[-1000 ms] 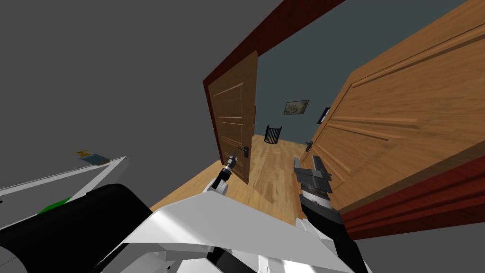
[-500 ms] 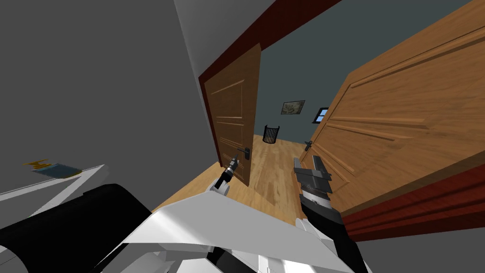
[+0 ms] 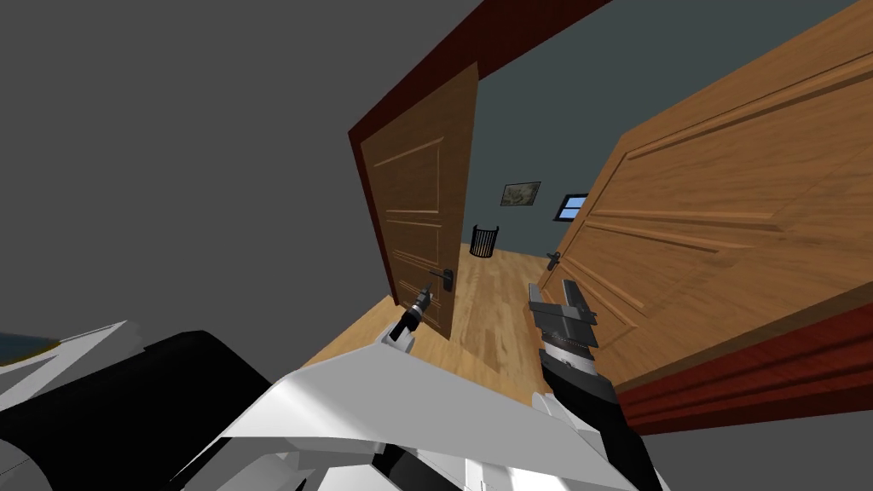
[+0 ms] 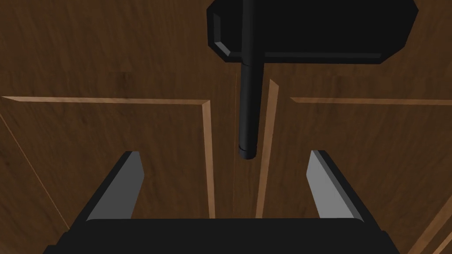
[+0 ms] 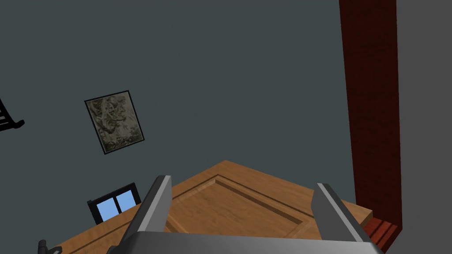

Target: Push the door open

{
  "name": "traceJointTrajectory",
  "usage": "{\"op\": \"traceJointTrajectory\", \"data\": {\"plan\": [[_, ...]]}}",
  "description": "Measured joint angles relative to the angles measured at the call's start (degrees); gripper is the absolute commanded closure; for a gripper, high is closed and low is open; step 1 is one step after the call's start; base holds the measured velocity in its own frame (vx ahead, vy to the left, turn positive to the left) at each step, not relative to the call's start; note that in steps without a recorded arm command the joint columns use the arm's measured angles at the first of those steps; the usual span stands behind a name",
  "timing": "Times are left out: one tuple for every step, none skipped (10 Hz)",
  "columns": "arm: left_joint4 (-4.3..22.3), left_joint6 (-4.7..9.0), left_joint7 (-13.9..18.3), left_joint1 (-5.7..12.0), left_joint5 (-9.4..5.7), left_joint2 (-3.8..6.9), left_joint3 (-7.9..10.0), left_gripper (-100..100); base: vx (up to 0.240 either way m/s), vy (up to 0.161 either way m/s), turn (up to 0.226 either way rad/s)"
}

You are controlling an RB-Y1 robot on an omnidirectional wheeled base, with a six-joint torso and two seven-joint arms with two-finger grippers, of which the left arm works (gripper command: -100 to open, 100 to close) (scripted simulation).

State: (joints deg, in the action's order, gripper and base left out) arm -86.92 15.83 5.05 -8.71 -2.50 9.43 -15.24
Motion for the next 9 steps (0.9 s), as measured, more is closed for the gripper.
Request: {"op": "traceJointTrajectory", "data": {"plan": [[0.97, -0.31, -0.1, 0.47, 0.17, -0.21, -0.35, -100, 0.05, 0.098, -0.073], [1.55, -0.56, -0.12, 0.64, 0.27, -0.1, -0.74, -100, 0.021, 0.045, -0.018], [1.6, -0.63, -0.11, 0.65, 0.27, -0.07, -0.78, -100, 0.127, -0.018, -0.035], [1.94, -0.62, -0.16, 0.9, 0.28, -0.27, -0.59, -100, 0.176, -0.022, -0.027], [2.38, -0.53, -0.17, 1.21, 0.25, -0.38, -0.42, -100, 0.203, -0.028, -0.028], [2.84, -0.4, -0.19, 1.48, 0.24, -0.53, -0.24, -100, 0.2, -0.041, -0.035], [3.51, -0.19, -0.22, 1.89, 0.22, -0.75, -0.02, -100, 0.197, -0.062, -0.033], [4.11, -0.06, -0.27, 2.29, 0.22, -0.99, 0.22, -100, 0.2, -0.069, -0.033], [4.79, 0.1, -0.32, 2.74, 0.21, -1.22, 0.47, -100, 0.172, -0.053, -0.022]]}}
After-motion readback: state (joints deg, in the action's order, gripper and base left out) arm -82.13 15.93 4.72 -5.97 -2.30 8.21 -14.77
